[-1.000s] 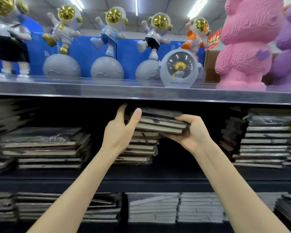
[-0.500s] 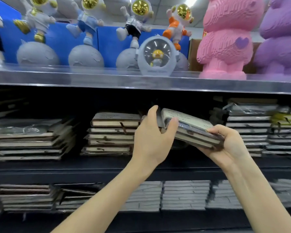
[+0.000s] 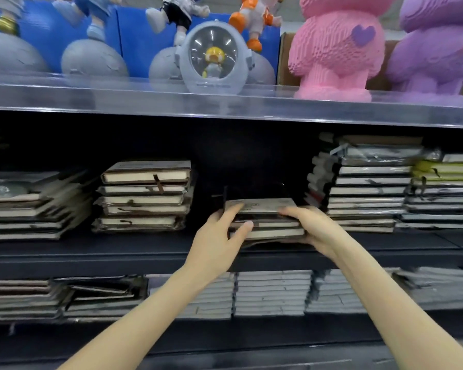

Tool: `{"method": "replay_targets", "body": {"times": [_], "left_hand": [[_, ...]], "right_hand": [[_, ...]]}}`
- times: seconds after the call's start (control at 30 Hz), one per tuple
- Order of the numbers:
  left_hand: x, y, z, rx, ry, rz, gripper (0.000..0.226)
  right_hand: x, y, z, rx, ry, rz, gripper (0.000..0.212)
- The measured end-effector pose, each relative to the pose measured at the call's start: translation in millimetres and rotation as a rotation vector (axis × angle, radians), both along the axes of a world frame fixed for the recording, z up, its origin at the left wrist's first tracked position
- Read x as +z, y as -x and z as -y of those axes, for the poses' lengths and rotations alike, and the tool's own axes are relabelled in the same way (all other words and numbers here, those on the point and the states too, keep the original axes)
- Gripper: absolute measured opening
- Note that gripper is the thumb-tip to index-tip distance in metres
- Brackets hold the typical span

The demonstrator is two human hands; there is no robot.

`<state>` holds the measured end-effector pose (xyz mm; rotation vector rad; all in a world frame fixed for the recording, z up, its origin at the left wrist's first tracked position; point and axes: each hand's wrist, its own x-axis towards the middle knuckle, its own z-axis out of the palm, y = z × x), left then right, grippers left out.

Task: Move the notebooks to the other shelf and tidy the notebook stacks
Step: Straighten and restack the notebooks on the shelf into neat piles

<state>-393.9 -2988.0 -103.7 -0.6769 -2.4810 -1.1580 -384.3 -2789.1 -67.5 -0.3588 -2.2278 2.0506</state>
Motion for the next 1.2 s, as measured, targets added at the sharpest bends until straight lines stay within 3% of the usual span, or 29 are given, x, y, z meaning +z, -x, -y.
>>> {"method": "replay_targets", "body": {"times": [0.07,0.13,0.17,0.2,0.3,0.37,0.47,0.53,0.7,0.8,0.87,0.9,0.97,1.03,1.13,1.2], "left_hand": [[-5,2,1,0.002,0.036,-0.008,0.05],[-8,4,1,0.011,0.024,-0.034,0.048],[-8,6,0,0.02,0.016,-0.046,0.047],[-8,7,-1,0.025,0.018,-0.057,0.047],[-8,11,-2,0.033,0.078,-0.096,0.048],[-9,18,-2,0.051,0.103,-0.098,0.048],[-3,31,-1,0.163,0.139,-0.067,0.047],[-1,32,3,0.27,0.217,-0.146,0.045],[3,7,36,0.364,0.095,-0.625,0.028],[13,2,77,0.585,0.028,-0.834,0.026],[24,12,104,0.74,0.045,-0.773,0.037],[32,18,113,0.752,0.071,-0.68,0.046],[44,30,126,0.671,0.074,-0.453,0.06],[50,37,134,0.593,0.032,-0.341,0.061],[50,38,138,0.547,0.044,-0.403,0.048],[49,41,136,0.537,0.145,-0.506,0.045]], "right_hand": [[1,1,2,-0.008,-0.355,-0.052,0.049],[0,-4,-2,-0.227,-0.994,-0.149,0.056],[-1,-5,-5,-0.316,-1.129,-0.251,0.061],[-5,-6,-10,-0.278,-1.128,-0.293,0.066],[-15,-6,-16,0.195,-0.682,-0.245,0.079],[-22,2,-14,0.241,-0.622,-0.305,0.074],[-24,24,0,0.146,-0.639,-0.35,0.065],[-24,38,14,0.123,-0.635,-0.344,0.063],[-20,64,27,0.202,-0.629,-0.287,0.066],[-9,64,29,0.088,-0.901,-0.254,0.068],[4,58,47,-0.163,-0.97,-0.449,0.062],[12,55,60,-0.192,-0.87,-0.527,0.057],[30,55,93,-0.029,-0.51,-0.498,0.052],[41,60,123,0.128,-0.296,-0.366,0.057],[52,72,154,0.185,-0.273,-0.243,0.065],[54,79,163,0.166,-0.156,-0.205,0.052]]}}
